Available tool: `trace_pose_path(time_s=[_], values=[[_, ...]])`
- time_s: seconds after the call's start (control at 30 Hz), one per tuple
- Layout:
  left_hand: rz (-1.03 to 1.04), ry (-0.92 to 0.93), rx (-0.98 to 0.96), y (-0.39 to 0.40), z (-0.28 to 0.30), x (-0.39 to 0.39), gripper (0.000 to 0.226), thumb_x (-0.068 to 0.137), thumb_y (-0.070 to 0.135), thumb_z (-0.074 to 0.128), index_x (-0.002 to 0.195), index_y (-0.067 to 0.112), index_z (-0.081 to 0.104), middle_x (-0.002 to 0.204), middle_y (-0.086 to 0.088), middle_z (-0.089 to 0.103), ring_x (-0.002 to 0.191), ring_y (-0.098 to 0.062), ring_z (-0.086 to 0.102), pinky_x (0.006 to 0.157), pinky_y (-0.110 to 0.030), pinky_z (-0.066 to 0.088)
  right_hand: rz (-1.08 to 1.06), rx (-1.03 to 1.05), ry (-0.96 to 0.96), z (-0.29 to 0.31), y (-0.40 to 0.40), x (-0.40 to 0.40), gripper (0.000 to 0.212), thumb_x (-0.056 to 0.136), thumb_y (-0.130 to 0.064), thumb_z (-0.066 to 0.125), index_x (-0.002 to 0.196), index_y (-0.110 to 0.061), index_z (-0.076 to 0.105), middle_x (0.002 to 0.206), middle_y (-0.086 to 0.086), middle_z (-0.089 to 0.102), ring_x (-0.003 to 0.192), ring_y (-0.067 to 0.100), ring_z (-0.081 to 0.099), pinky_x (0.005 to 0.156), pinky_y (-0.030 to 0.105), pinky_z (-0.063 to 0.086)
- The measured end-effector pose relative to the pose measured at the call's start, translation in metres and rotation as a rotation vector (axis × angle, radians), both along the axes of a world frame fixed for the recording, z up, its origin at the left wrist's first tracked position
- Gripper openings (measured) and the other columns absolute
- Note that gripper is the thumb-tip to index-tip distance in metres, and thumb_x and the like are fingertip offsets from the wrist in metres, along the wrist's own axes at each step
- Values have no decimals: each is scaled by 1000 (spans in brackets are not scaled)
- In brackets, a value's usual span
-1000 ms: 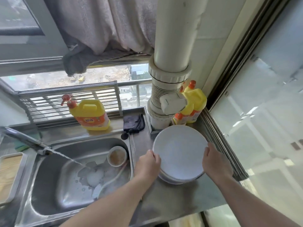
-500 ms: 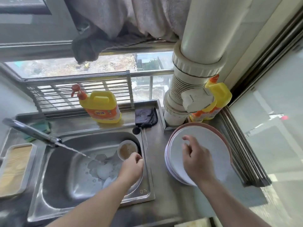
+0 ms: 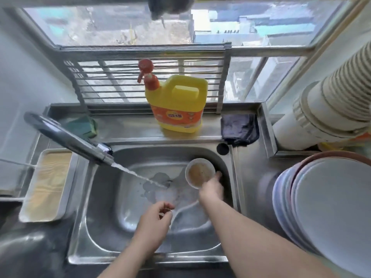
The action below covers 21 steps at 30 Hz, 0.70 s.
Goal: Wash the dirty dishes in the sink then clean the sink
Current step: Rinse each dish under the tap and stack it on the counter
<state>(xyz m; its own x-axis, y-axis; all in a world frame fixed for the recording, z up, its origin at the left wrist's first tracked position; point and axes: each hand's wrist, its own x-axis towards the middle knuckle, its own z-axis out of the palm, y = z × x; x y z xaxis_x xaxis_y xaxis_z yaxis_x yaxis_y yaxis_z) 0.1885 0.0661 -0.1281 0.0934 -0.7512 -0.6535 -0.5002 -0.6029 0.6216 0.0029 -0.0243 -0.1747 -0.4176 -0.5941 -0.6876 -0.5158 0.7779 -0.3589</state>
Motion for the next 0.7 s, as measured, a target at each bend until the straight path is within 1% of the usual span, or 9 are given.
trace_pose_path(time_s=[0.07, 0.13, 0.2, 0.3, 0.37, 0.43, 0.53, 0.6, 0.7], values=[[11, 32, 13, -2, -8, 7, 18, 97, 24, 62, 95, 40, 71, 83, 10, 73, 73, -8, 69, 66, -21, 53, 119, -36, 124, -16, -6, -3, 56, 105, -6, 33, 160, -15, 21, 128, 20, 65, 114, 38, 67, 83, 42, 50], [46, 56, 24, -7, -13, 12, 20, 100, 20, 61, 96, 36, 72, 84, 8, 72, 74, -10, 69, 62, -17, 53, 205, -24, 172, -24, -12, -4, 61, 105, -8, 34, 163, -19, 16, 130, 20, 64, 115, 38, 66, 89, 43, 52], [62, 57, 41, -14, -16, 14, 18, 101, 21, 60, 97, 35, 71, 87, 8, 72, 82, -17, 70, 66, -23, 55, 217, -13, 135, -28, -15, -2, 65, 106, -14, 36, 164, -28, 10, 130, 18, 63, 115, 38, 65, 91, 42, 50], [67, 81, 83, -26, -19, 13, 18, 100, 20, 59, 98, 35, 70, 88, 4, 72, 81, -16, 68, 67, -26, 54, 56, -19, 10, -22, -14, 0, 59, 109, -28, 38, 162, -43, 17, 118, 11, 61, 106, 34, 63, 89, 41, 47], [61, 105, 117, -33, -18, 6, 20, 100, 18, 57, 101, 34, 69, 90, 2, 71, 78, -14, 66, 63, -28, 53, 61, -30, -25, -12, -11, 1, 72, 104, -21, 46, 159, -50, 11, 121, 12, 61, 105, 35, 63, 86, 40, 50], [55, 144, 128, -41, -14, -4, 25, 101, 17, 55, 116, 32, 68, 95, 1, 69, 78, -15, 66, 68, -33, 53, 66, -87, -55, 2, -7, 0, 73, 99, -14, 48, 153, -51, 15, 118, 13, 64, 94, 35, 64, 81, 41, 54], [110, 272, 162, -50, -4, -22, 45, 107, 27, 53, 149, 39, 44, 109, 8, 64, 91, -16, 69, 81, -36, 57, 21, -194, -165, 26, 4, -4, 45, 96, -20, 44, 134, -44, 36, 101, 10, 67, 80, 37, 69, 77, 52, 61], [199, 419, 224, -52, 6, -34, 46, 109, 34, 51, 140, 63, 36, 119, 21, 64, 99, -17, 74, 86, -35, 60, 37, -235, -194, 39, 17, -9, 33, 94, -23, 45, 121, -42, 42, 92, 8, 71, 75, 34, 71, 77, 51, 59], [218, 491, 194, -50, 16, -45, 43, 109, 24, 50, 118, 67, 52, 122, 15, 70, 105, -21, 75, 83, -33, 62, 29, -246, -322, 52, 40, -14, 30, 93, -20, 46, 111, -44, 44, 90, 3, 72, 61, 21, 73, 70, 47, 61]])
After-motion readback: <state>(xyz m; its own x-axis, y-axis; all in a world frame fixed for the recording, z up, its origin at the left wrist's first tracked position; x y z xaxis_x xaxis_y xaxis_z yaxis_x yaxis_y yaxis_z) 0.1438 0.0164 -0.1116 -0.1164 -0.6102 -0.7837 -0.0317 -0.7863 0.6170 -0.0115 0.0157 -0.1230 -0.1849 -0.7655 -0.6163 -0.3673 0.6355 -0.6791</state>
